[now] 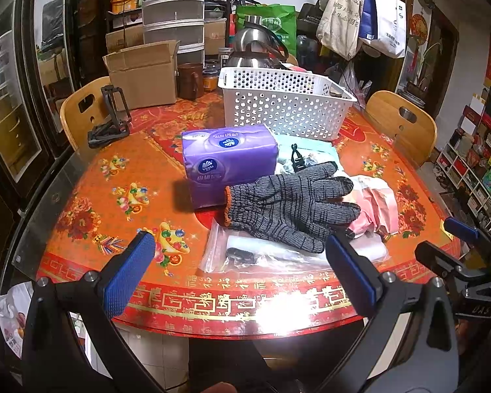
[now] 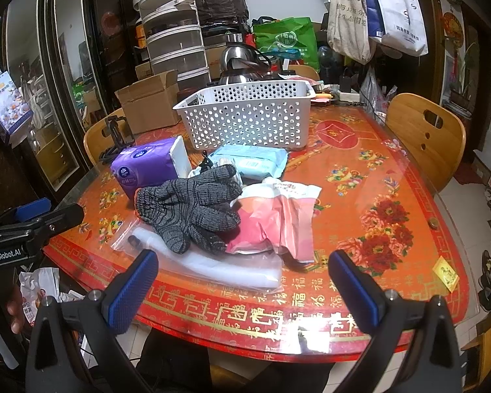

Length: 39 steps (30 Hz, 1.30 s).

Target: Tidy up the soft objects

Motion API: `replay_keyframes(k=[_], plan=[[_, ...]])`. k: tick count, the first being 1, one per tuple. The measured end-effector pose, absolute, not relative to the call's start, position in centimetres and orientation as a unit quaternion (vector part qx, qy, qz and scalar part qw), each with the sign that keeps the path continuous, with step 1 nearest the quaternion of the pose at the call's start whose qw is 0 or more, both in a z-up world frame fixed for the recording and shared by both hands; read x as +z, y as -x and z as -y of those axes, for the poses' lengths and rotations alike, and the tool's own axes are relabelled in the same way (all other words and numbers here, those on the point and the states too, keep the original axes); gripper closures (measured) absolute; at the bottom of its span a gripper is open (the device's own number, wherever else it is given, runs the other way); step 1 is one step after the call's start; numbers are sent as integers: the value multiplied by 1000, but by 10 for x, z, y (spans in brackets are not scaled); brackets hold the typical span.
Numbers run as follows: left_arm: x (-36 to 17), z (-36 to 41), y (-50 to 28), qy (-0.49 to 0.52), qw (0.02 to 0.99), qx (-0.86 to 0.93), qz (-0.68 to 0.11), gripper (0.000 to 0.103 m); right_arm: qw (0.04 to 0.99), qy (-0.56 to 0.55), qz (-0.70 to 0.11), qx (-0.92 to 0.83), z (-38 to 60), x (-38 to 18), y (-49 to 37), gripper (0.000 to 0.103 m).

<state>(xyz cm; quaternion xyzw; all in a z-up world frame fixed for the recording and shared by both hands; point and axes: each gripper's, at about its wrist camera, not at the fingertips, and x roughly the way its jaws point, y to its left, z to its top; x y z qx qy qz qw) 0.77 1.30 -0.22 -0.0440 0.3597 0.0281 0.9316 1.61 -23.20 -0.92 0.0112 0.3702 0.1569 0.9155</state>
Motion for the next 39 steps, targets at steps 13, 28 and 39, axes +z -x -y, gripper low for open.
replay_keyframes(k=[13, 28, 39], plan=[[-3, -13, -8, 47, 932, 28, -359, 0, 916, -11, -370, 157, 232, -10, -16, 0], [-26, -31, -38, 27, 936, 89, -338, 0, 933, -9, -317, 168, 231, -18, -30, 0], [-83, -29, -91, 15, 924, 24, -382, 0, 914, -24, -360, 187, 225, -58, -71, 0]])
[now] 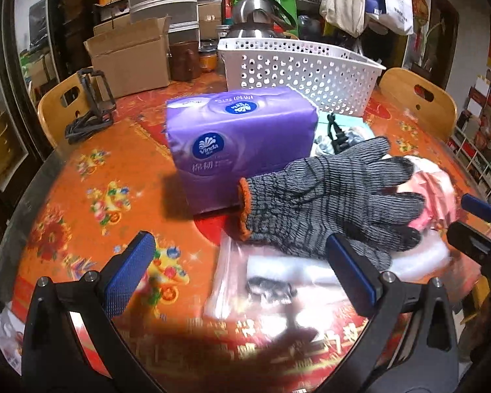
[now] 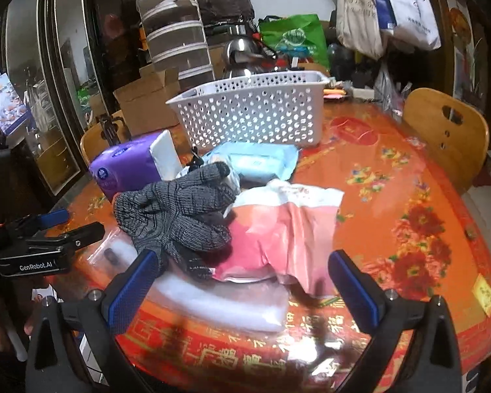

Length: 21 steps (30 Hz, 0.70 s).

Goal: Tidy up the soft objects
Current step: 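Reach the left gripper to the grey knit glove cuff and close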

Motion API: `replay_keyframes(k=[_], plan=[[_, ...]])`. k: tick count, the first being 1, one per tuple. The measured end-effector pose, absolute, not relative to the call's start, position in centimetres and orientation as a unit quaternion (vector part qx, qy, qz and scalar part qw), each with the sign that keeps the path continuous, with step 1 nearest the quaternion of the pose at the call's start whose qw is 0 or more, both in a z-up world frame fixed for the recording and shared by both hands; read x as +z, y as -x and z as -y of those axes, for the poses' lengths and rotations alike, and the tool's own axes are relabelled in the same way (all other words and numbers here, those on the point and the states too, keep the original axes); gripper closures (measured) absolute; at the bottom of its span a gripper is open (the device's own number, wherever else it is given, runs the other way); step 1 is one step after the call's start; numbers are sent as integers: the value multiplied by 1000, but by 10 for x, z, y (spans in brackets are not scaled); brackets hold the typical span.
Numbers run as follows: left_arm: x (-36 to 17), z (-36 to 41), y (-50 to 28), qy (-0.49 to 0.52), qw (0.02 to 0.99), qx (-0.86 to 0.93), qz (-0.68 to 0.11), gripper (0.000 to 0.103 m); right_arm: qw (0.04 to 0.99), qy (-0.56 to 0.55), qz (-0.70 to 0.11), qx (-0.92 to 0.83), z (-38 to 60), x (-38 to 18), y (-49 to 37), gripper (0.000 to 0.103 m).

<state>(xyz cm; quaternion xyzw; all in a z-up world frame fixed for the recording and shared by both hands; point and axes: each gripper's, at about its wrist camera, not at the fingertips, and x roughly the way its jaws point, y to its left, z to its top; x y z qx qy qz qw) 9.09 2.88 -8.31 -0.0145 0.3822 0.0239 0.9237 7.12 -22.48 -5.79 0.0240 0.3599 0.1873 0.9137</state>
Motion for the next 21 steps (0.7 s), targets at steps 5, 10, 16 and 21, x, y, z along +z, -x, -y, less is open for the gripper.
replay_keyframes(k=[5, 10, 16, 21], plan=[[-99, -33, -112, 35, 920, -8, -390, 5, 913, -9, -350, 209, 209, -62, -79, 7], [-109, -39, -126, 49, 916, -28, -398, 20, 905, -4, -359, 227, 198, -68, -90, 23], [-119, -44, -136, 61, 911, -39, -407, 48, 901, 5, -368, 231, 188, -75, -97, 52], [-118, -39, -139, 46, 912, -54, -404, 60, 901, 10, -373, 224, 189, -77, -99, 64]])
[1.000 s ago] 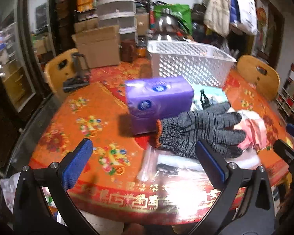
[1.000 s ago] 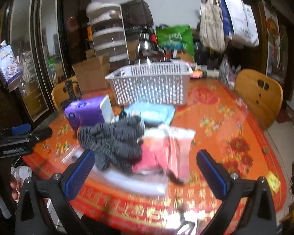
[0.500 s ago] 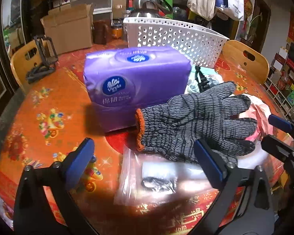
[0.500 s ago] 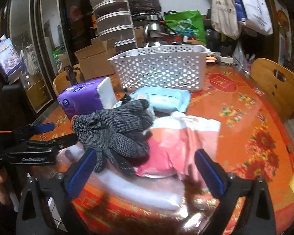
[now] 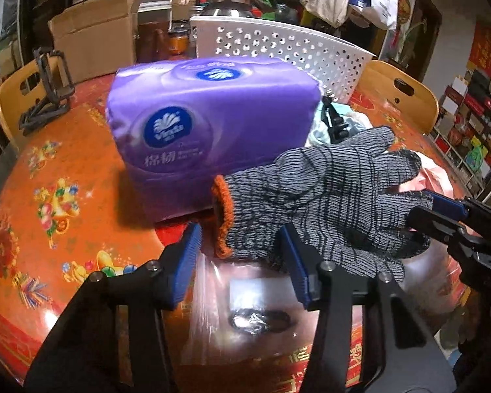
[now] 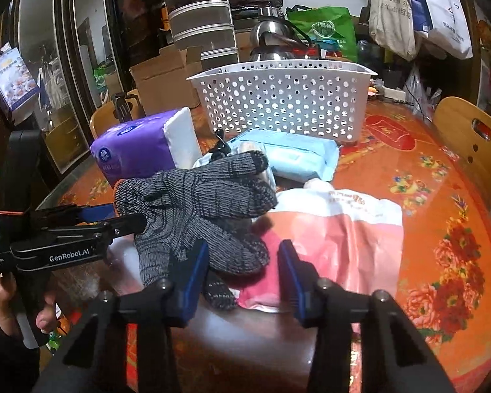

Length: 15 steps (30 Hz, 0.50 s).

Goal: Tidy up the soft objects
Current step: 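Reach the left gripper to the grey knit glove cuff and close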

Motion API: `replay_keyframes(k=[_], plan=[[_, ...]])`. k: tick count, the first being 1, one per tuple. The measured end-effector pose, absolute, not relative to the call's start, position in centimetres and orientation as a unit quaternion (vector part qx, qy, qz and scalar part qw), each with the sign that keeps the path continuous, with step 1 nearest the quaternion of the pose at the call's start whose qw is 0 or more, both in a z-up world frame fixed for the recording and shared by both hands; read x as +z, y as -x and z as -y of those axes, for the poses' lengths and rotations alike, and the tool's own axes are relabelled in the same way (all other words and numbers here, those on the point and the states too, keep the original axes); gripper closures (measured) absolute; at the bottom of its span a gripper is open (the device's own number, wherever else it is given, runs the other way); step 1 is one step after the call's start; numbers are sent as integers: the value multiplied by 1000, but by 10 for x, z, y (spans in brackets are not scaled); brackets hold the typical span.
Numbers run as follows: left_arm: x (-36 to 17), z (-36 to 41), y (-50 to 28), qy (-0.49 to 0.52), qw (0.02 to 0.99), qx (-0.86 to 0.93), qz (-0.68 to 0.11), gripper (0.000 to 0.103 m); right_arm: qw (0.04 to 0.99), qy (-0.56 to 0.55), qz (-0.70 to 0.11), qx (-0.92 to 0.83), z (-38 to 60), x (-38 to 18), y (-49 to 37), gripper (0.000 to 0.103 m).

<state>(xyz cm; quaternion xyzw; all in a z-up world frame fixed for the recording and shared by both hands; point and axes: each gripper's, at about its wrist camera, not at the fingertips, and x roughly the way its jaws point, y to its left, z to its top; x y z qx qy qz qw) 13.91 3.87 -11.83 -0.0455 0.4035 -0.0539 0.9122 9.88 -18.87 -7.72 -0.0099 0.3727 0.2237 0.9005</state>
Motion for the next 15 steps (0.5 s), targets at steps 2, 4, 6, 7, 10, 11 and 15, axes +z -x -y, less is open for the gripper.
replay_keyframes(k=[2, 4, 6, 7, 10, 11, 15], plan=[[-118, -35, -138, 45, 912, -61, -403, 69, 900, 12, -373, 223, 189, -78, -98, 76], [-117, -33, -136, 42, 914, -61, -400, 71, 898, 13, -377, 226, 188, -79, -97, 81], [-115, -33, -134, 38, 915, -59, -397, 80, 897, 13, -377, 229, 189, -81, -96, 86], [-114, -33, -132, 39, 917, -58, -394, 85, 897, 12, -376, 231, 189, -81, -96, 86], [-110, -38, -128, 54, 918, -62, -388, 94, 897, 6, -374, 234, 192, -82, -95, 89], [-109, -38, -128, 56, 918, -63, -388, 95, 897, 4, -372, 238, 193, -81, -95, 90], [-103, -38, -118, 61, 921, -65, -380, 96, 900, 1, -361, 245, 195, -77, -91, 91]])
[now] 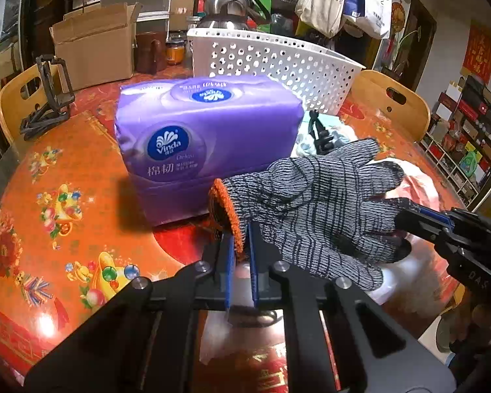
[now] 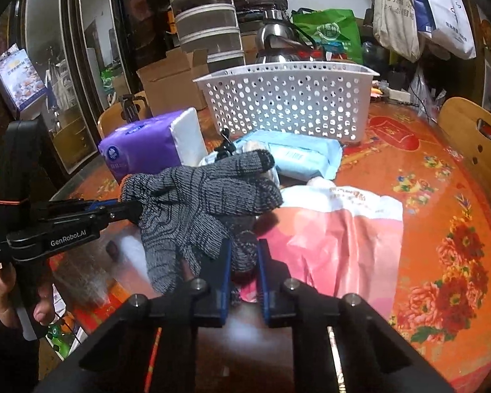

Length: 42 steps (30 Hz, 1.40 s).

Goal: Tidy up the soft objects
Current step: 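Reach the left gripper to the grey knit glove cuff and close, then lift the grey glove with the left gripper and carry it over the white basket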

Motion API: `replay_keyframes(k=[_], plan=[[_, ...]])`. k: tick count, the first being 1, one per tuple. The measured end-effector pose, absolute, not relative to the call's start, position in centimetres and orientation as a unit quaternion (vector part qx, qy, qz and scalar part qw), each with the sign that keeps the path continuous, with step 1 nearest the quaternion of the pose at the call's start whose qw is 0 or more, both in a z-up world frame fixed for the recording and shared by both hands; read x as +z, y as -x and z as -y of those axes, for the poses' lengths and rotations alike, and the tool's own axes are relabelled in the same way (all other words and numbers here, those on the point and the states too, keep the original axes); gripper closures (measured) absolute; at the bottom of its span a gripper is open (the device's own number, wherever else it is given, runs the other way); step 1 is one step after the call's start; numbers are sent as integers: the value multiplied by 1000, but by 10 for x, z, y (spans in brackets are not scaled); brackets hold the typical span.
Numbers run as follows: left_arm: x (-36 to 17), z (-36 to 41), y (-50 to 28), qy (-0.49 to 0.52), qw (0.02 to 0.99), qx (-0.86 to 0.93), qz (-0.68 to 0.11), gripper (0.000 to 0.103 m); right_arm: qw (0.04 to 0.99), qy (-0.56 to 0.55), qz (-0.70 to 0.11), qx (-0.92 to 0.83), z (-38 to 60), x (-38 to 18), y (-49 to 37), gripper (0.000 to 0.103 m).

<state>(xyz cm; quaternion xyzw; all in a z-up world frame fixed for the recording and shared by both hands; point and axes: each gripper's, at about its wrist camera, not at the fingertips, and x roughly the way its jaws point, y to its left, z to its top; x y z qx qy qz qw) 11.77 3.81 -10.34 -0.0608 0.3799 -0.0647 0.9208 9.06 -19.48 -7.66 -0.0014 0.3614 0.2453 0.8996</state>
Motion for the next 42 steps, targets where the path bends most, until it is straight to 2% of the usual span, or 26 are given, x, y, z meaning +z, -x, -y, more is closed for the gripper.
replay_keyframes(k=[11, 24, 35, 42], plan=[[-60, -28, -87, 43, 939, -78, -332, 96, 908, -12, -329, 258, 206, -54, -81, 93], [21, -19, -86, 44, 956, -99, -273, 96, 925, -10, -267, 269, 225, 11, -82, 93], [120, -27, -176, 49, 963, -90, -248, 97, 935, 33, -241, 257, 215, 85, -159, 93], [153, -30, -282, 55, 950, -75, -297, 97, 940, 47, -257, 219, 202, 118, -244, 93]])
